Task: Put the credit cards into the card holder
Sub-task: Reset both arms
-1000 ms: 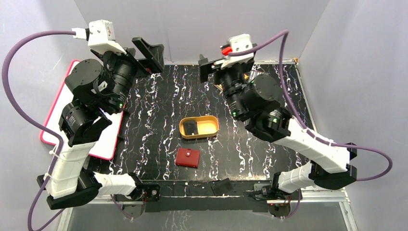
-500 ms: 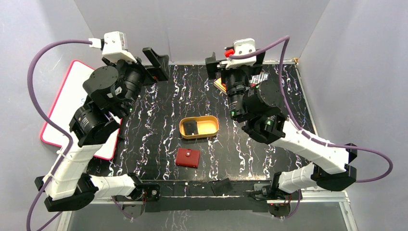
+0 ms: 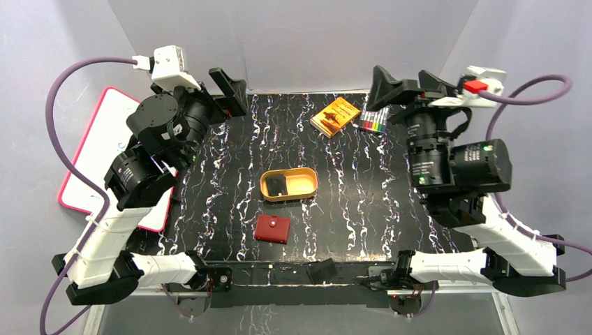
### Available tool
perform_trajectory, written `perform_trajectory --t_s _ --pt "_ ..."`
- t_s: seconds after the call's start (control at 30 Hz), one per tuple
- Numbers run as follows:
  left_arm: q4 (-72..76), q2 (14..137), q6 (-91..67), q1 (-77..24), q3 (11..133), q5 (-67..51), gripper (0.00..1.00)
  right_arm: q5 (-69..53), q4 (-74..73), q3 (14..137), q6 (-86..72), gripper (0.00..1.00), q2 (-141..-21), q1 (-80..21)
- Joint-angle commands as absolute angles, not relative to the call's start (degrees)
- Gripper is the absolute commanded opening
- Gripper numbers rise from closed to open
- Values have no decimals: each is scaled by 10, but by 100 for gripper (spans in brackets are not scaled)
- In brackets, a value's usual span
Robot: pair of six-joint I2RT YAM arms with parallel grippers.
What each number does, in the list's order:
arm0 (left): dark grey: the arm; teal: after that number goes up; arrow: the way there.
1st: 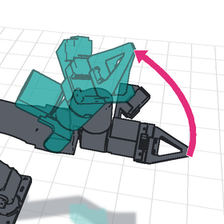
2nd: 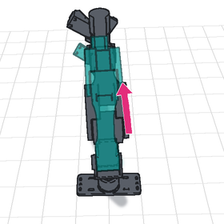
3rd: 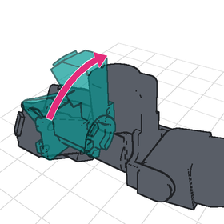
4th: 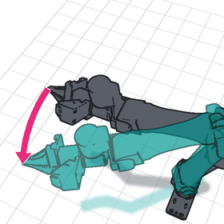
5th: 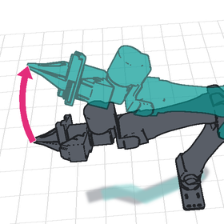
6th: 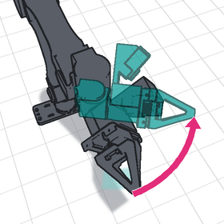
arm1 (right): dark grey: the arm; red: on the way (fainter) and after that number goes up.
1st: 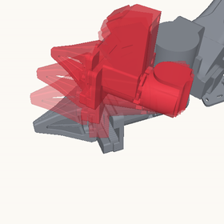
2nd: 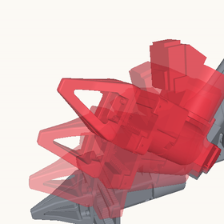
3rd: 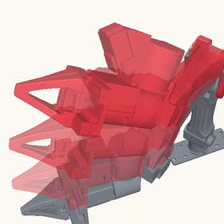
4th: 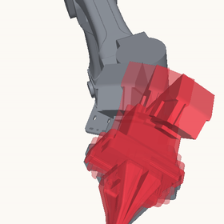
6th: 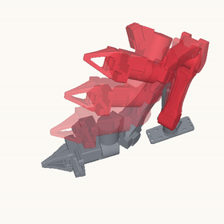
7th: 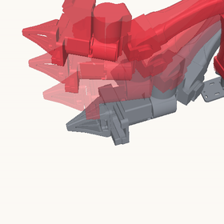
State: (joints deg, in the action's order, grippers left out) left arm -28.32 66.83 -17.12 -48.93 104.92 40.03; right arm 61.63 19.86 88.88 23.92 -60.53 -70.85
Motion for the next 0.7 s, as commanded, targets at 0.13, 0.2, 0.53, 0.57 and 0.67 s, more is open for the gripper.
perform_trajectory --t_s 0.13,0.2,0.53,0.57,0.67 --pt "-270 648 -161 -490 1032 425 95 599 191 857 226 99 -593 -707" --pt "-268 647 -160 -490 1025 429 95 603 195 857 235 98 -597 -707" --pt "-268 637 -181 -490 1020 443 95 570 134 850 215 99 -582 -707" --pt "-267 635 -181 -490 1018 443 95 569 131 843 213 99 -579 -707" --pt "-272 636 -183 -490 1017 449 95 561 97 833 188 98 -569 -707"
